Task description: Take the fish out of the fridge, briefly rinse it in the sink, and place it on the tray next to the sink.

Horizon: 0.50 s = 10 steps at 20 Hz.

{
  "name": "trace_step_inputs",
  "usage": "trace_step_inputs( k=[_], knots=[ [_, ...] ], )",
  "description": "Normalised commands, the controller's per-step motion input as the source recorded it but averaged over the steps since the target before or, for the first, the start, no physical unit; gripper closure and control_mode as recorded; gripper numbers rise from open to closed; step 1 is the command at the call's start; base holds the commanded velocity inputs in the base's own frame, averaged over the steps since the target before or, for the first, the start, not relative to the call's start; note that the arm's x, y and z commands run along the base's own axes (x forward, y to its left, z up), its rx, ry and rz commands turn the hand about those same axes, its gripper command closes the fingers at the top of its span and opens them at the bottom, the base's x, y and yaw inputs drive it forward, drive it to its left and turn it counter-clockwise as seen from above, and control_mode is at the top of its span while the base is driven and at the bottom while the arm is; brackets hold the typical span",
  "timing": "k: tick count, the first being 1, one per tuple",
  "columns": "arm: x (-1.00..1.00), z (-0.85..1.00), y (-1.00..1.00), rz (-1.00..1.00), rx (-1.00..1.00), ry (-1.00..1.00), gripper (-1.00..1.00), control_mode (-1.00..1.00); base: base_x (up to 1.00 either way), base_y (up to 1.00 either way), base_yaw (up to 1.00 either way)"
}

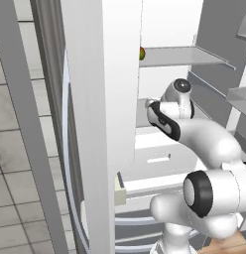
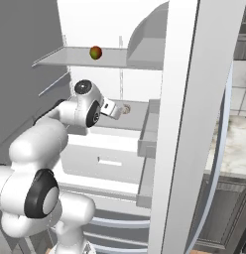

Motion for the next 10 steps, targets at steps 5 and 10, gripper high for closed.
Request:
trace_step_inputs(
  k=[5,10],
  knots=[
    [0.12,-0.11,0.00,0.00,0.02,-0.05,-1.00,-1.00,0.00,0.00,0.00],
    [0.20,-0.09,0.00,0.00,0.00,0.00,-1.00,-1.00,0.00,0.00,0.00]
  ],
)
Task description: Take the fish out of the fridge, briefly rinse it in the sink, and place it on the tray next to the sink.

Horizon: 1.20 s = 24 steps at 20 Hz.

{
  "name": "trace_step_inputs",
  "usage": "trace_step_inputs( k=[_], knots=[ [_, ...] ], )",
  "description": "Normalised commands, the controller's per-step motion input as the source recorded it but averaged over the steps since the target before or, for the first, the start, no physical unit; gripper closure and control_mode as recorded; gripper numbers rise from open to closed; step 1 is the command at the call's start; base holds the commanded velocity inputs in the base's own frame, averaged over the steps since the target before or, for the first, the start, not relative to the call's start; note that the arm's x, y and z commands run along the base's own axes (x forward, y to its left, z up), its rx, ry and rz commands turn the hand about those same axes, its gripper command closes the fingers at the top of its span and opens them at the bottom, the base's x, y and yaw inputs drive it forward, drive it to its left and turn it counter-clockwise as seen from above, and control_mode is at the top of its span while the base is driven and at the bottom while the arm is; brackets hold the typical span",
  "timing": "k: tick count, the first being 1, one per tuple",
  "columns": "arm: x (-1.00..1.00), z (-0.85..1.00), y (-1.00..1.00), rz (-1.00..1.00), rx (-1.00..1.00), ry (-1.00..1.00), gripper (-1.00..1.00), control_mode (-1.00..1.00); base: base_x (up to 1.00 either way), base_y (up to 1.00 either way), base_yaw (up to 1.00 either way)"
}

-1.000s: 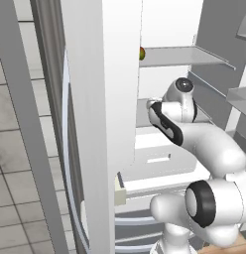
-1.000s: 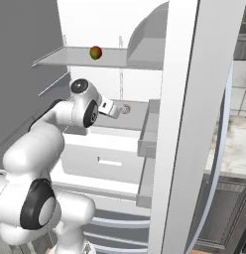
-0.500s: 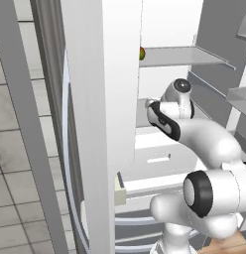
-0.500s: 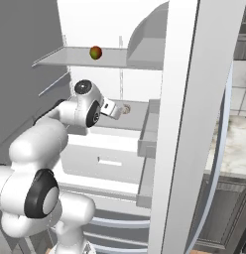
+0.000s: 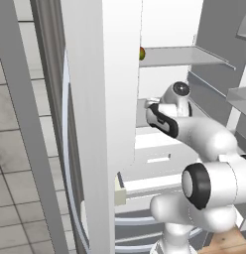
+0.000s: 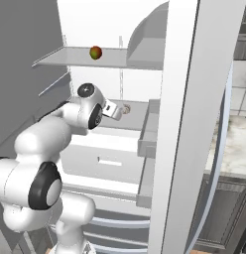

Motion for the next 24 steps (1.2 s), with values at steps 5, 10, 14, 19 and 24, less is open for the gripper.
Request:
trace_step_inputs(
  k=[5,10,14,19,24],
  knots=[
    [0.34,-0.11,-0.01,0.00,0.00,0.02,-1.00,-1.00,0.00,0.00,0.00],
    [0.25,-0.01,-0.12,-0.01,0.00,0.02,-1.00,-1.00,0.00,0.00,0.00],
    [0.25,-0.09,-0.08,0.00,0.00,0.01,-1.00,-1.00,0.00,0.00,0.00],
    [0.07,-0.26,0.00,0.00,0.00,0.02,-1.00,-1.00,0.00,0.00,0.00],
    [0.13,-0.20,0.00,0.00,0.00,0.02,-1.00,-1.00,0.00,0.00,0.00]
  ],
)
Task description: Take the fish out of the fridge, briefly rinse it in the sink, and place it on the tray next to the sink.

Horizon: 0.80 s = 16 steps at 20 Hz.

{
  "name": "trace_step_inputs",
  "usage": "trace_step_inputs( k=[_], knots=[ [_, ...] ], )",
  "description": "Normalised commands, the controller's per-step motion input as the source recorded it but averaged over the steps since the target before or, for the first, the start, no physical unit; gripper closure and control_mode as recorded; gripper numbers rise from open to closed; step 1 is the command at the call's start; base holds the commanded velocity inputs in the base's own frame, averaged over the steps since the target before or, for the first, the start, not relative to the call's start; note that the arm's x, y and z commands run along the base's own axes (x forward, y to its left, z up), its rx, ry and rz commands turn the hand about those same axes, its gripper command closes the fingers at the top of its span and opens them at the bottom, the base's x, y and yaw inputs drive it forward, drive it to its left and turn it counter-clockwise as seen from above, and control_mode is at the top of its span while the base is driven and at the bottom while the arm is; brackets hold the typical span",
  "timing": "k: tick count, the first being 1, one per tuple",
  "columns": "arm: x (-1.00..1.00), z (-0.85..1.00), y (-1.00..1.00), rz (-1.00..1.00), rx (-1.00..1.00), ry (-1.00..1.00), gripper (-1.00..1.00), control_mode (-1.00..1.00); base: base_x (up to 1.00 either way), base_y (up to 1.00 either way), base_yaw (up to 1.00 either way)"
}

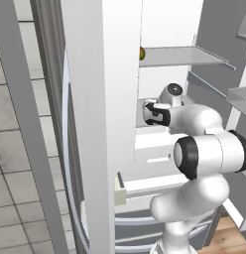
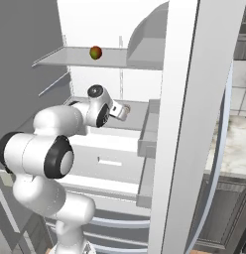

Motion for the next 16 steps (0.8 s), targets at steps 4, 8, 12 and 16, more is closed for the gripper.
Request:
trace_step_inputs(
  k=[4,8,12,16],
  knots=[
    [0.32,-0.02,0.00,0.00,0.00,0.01,-1.00,-1.00,0.00,0.00,0.00],
    [0.44,-0.06,0.00,0.00,0.00,0.03,-1.00,-1.00,0.00,0.00,0.00],
    [0.25,-0.15,0.00,0.00,0.00,0.00,-1.00,-1.00,0.00,0.00,0.00],
    [0.26,-0.17,0.00,0.00,0.00,0.00,-1.00,-1.00,0.00,0.00,0.00]
  ],
)
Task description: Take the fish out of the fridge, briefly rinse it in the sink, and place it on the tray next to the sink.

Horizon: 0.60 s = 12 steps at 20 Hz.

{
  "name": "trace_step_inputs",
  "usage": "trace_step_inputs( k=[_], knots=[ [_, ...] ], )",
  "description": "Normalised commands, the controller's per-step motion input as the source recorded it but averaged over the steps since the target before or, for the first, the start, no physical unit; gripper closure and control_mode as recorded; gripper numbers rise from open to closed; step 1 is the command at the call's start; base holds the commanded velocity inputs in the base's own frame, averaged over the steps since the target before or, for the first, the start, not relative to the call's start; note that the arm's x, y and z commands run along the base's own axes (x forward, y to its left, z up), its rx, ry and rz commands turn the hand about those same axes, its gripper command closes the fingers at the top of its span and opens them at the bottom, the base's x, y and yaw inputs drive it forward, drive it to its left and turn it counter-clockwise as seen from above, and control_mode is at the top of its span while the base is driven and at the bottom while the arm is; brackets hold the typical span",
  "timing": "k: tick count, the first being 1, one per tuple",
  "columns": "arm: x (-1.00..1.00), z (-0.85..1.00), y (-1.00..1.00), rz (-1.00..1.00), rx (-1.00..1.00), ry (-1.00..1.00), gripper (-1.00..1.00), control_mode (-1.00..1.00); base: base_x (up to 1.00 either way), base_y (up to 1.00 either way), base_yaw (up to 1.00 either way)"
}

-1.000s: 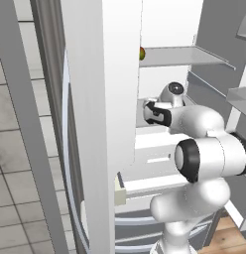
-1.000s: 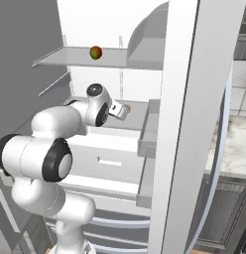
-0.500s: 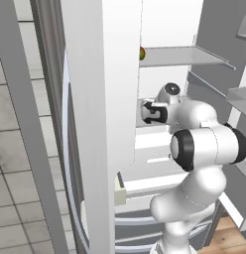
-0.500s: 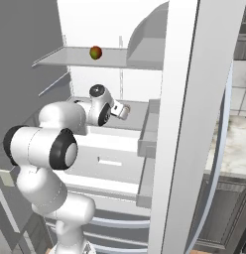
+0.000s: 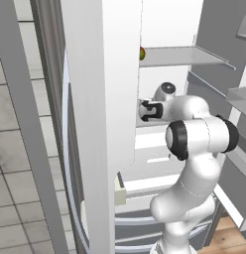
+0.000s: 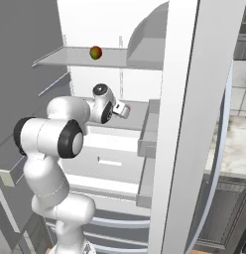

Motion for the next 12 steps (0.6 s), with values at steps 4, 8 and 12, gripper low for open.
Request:
trace_step_inputs(
  k=[4,8,12],
  knots=[
    [0.25,-0.09,0.00,0.00,0.00,0.00,-1.00,-1.00,0.00,0.00,0.00],
    [0.31,-0.18,0.00,0.00,0.00,0.00,-1.00,-1.00,0.00,0.00,0.00],
    [0.23,-0.29,0.00,0.00,0.00,0.01,-1.00,-1.00,0.00,0.00,0.00]
  ],
)
